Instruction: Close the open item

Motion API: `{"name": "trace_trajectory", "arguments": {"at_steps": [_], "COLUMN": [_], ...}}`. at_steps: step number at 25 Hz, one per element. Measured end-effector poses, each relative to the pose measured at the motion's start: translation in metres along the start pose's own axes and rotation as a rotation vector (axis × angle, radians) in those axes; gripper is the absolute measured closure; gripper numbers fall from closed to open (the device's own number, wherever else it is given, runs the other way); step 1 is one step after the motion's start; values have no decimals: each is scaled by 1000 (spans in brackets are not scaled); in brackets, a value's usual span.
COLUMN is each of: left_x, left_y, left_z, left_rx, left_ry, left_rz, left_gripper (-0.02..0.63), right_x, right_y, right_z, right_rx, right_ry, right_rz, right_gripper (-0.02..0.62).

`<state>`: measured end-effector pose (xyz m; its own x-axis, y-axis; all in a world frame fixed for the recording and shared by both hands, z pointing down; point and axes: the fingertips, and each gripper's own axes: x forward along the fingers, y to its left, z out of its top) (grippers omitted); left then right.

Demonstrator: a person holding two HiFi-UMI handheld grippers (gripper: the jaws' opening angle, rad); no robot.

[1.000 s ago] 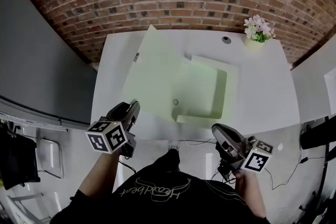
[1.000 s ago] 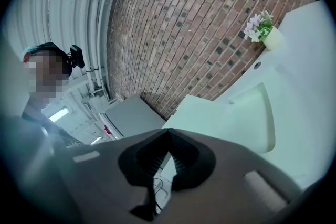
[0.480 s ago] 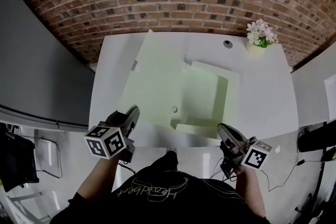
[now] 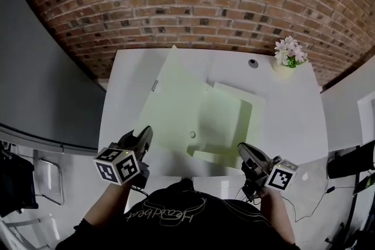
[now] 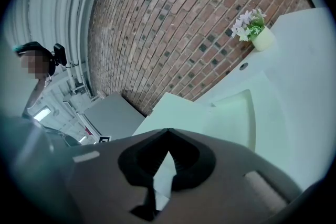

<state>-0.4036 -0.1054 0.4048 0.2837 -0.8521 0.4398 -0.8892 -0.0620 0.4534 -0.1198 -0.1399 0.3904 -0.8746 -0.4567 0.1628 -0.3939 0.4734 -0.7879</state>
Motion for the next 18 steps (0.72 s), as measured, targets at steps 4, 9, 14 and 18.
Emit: {"name": "trace_trajectory", "arguments": {"at_steps": [4,9,14,18], "left_x": [-1,-1,0,1], "left_y": [-9,-20,-38,-55], "left_z": [9,9,8,12], "left_rx": [12,27,49,91], "left_ry": [-13,-21,-16,-23], "left_rz": [-23,-34,-23,-6], "left_gripper": [591,594,593,592], "right_x": [-3,-13,-27,-38], "right_y": [-2,-10,-14,-16], "right_z": [6,8,12,11], "right_rx": [-14,-3,8,18], "right_ry": [-5,-30,-39,-27], "right_rz": [-21,-12,-13,8], "right_gripper": [591,591,591,591]}}
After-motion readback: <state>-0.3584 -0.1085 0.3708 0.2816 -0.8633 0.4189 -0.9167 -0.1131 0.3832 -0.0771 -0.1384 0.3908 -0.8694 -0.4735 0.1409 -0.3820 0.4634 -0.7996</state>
